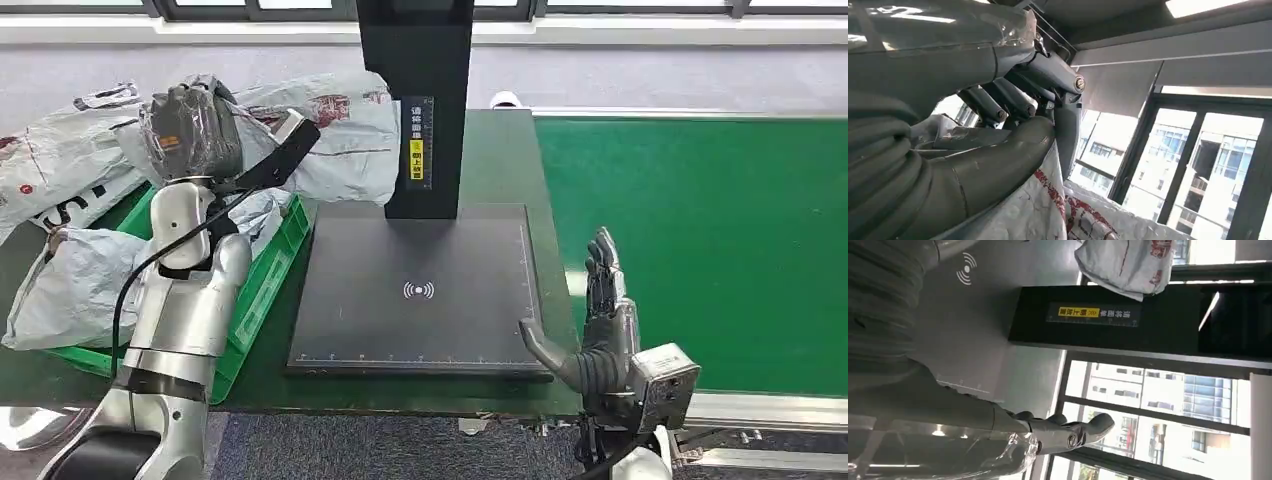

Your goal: Moved the parcel from conveyor to table for the left to box.

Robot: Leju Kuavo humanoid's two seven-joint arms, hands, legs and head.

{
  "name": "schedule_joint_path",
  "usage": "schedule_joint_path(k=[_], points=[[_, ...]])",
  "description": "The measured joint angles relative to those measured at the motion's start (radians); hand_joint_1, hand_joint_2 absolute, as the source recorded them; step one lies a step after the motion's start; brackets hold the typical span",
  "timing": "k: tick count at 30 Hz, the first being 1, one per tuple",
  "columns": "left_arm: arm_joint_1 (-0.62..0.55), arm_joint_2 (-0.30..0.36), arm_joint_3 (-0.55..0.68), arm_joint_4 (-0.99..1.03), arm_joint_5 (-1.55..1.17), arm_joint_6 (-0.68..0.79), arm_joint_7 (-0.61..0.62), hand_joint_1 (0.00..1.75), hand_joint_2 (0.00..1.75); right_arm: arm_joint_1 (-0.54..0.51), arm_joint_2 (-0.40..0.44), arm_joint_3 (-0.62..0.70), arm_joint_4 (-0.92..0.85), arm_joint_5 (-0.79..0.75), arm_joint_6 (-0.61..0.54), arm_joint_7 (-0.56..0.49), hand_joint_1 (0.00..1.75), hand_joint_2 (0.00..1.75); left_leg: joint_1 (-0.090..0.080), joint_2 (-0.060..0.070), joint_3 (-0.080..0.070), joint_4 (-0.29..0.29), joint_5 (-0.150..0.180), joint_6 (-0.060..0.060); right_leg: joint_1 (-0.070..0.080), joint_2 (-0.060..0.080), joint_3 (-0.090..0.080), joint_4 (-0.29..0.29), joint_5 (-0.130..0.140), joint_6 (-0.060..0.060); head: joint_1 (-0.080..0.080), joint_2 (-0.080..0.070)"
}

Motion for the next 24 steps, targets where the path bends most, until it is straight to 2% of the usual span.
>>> schedule_joint_path(k=[5,7,13,17,20,24], points=[[0.000,0.001,0.002,-0.002,-0.002,0.000,0.003,1.75,1.75,0.000,0.000,0.000,0.000,0.000,0.000,0.000,0.00,1.75,0.000,0.000,0.000,0.000,0.000,0.000,0.000,0.000,0.000,0.000,0.000,0.000,0.000,0.000],[0.000,0.005,0.005,-0.002,-0.008,0.001,0.041,1.75,1.75,0.000,0.000,0.000,0.000,0.000,0.000,0.000,0.00,1.75,0.000,0.000,0.000,0.000,0.000,0.000,0.000,0.000,0.000,0.000,0.000,0.000,0.000,0.000],[0.006,0.108,-0.002,0.016,-0.010,-0.002,0.245,1.75,1.75,0.009,0.000,0.000,0.000,0.000,-0.008,0.003,0.00,1.75,0.000,0.005,0.001,0.000,0.000,-0.001,0.001,0.004,-0.002,0.000,0.000,0.000,0.000,0.000],[0.040,0.165,-0.003,0.027,-0.010,-0.022,0.297,1.75,1.75,0.015,0.000,-0.014,-0.012,-0.002,-0.011,0.018,0.00,1.75,0.001,0.004,0.000,-0.001,0.000,-0.001,0.001,0.004,-0.002,0.000,0.000,-0.001,0.000,0.000],[0.117,0.189,-0.003,-0.006,-0.010,-0.113,0.354,1.75,1.75,0.015,0.000,-0.019,-0.019,0.004,0.002,0.032,0.00,1.75,0.000,0.005,0.001,-0.001,-0.001,-0.002,0.000,0.004,-0.001,0.001,-0.001,-0.001,0.000,0.000],[0.258,0.200,0.006,-0.101,-0.010,-0.148,0.373,1.75,1.75,0.015,0.000,-0.046,-0.019,0.009,0.018,0.035,0.00,1.75,0.000,0.004,0.000,0.000,-0.002,-0.002,0.000,0.004,-0.002,0.000,-0.001,-0.001,0.000,0.000]])
